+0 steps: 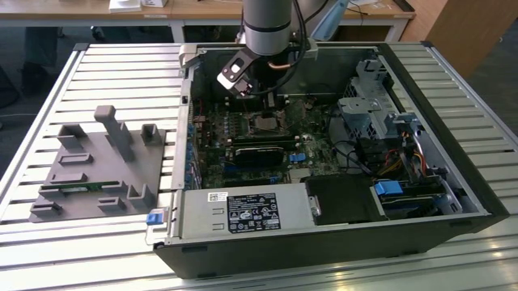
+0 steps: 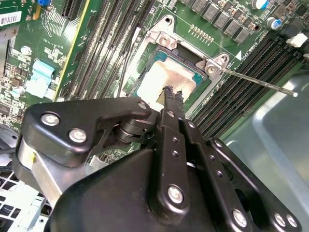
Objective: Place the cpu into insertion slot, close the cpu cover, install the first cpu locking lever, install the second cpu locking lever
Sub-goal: 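Close the cpu cover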
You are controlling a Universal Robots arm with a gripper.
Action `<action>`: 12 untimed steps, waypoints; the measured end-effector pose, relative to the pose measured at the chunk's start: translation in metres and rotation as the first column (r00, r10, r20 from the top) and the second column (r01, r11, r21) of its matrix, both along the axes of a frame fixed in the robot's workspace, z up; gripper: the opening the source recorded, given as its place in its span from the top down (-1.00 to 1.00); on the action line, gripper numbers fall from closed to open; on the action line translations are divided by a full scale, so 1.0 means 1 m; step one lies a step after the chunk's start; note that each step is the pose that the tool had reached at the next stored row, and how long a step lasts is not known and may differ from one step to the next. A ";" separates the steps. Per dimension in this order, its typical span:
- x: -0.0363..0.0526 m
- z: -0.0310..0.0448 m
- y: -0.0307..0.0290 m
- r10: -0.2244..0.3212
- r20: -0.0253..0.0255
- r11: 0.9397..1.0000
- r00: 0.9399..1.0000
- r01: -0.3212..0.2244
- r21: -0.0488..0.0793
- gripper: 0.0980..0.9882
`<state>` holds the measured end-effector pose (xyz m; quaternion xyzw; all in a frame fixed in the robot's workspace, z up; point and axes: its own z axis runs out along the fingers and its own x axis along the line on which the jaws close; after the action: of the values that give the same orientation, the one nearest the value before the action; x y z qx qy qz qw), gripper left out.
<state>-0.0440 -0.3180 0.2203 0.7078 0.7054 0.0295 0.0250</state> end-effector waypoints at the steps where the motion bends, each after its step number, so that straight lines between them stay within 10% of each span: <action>1: 0.0000 0.0005 0.0000 0.000 0.000 1.000 1.000 0.000 0.000 0.98; 12: -0.0001 0.0055 0.0000 0.000 0.000 1.000 1.000 0.000 0.000 0.98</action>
<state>-0.0441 -0.3180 0.2258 0.7078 0.7054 0.0295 0.0250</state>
